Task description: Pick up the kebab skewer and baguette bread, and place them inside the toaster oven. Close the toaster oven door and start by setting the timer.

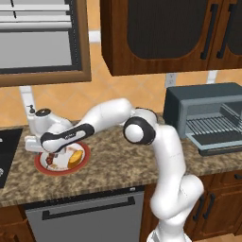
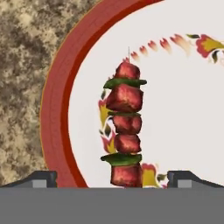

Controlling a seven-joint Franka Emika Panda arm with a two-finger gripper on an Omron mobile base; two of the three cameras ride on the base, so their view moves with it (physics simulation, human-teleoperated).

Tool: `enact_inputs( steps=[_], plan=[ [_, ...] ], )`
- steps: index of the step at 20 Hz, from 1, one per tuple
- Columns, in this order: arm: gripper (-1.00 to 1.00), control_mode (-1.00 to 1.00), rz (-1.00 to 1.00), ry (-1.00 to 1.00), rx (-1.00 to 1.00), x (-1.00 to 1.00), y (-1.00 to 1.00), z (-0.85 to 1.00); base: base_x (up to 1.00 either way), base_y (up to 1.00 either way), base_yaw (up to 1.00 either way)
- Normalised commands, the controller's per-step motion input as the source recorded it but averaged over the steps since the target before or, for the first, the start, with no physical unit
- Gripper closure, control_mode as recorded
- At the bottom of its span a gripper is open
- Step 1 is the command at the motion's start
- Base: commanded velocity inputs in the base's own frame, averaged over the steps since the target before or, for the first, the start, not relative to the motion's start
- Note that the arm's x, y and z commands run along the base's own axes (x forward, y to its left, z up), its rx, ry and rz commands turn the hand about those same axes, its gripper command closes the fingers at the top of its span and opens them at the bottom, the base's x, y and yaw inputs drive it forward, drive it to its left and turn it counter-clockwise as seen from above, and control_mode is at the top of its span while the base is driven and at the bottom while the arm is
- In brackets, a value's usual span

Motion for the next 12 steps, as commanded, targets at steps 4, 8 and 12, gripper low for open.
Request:
enact_inputs(
  steps=[4,8,12],
  plan=[
    [-1.00,-1.00,0.00,0.00,0.00,0.19,0.00,-0.60,0.00,0.00,0.00],
    [-1.00,-1.00,0.00,0.00,0.01,0.24,0.00,-0.31,0.00,0.00,0.00],
    [-1.00,-1.00,-0.01,0.00,0.06,0.09,0.00,-0.25,0.00,0.00,0.00]
  ],
)
